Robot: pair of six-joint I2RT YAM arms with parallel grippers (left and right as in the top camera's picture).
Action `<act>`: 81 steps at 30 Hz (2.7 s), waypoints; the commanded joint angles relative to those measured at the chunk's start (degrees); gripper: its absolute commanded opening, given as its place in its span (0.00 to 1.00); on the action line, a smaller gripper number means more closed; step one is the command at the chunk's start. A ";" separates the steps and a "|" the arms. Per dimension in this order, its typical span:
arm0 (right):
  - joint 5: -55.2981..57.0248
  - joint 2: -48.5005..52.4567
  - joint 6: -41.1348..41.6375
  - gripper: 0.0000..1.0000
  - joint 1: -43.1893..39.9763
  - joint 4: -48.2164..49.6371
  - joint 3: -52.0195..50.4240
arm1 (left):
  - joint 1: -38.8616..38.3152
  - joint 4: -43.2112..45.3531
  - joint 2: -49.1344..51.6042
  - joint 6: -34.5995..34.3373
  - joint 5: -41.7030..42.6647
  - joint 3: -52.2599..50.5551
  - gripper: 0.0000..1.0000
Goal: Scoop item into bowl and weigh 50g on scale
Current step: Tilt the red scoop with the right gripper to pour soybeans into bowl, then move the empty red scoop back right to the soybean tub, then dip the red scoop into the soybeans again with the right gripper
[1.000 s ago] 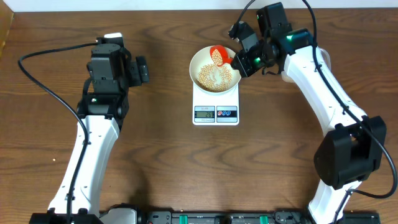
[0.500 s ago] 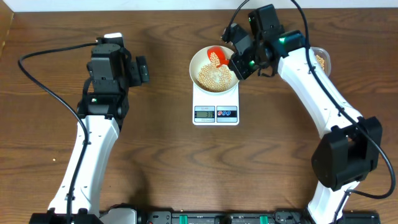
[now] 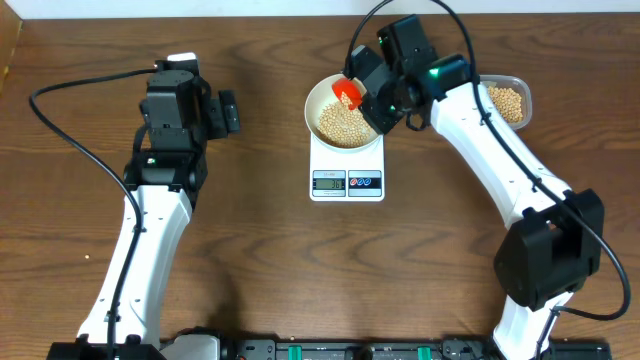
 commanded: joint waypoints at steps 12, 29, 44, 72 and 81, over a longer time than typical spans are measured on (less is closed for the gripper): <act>8.98 -2.32 -4.28 0.01 3.06 -1.01 1.44 | 0.24 0.02 0.31 1.01 0.09 0.33 0.99; -8.74 -8.74 4.33 0.01 -5.66 0.61 1.44 | 0.24 0.02 0.31 1.01 0.09 0.33 0.99; -24.20 -15.04 11.52 0.01 -29.29 -8.24 1.44 | 0.24 0.04 0.31 1.01 0.09 0.33 0.99; -18.36 -5.68 26.32 0.01 -38.49 -3.69 1.31 | 0.24 0.04 0.31 1.01 0.09 0.33 0.99; -14.73 -3.52 14.23 0.01 -37.29 -7.72 1.31 | 0.24 0.04 0.31 1.01 0.09 0.33 0.99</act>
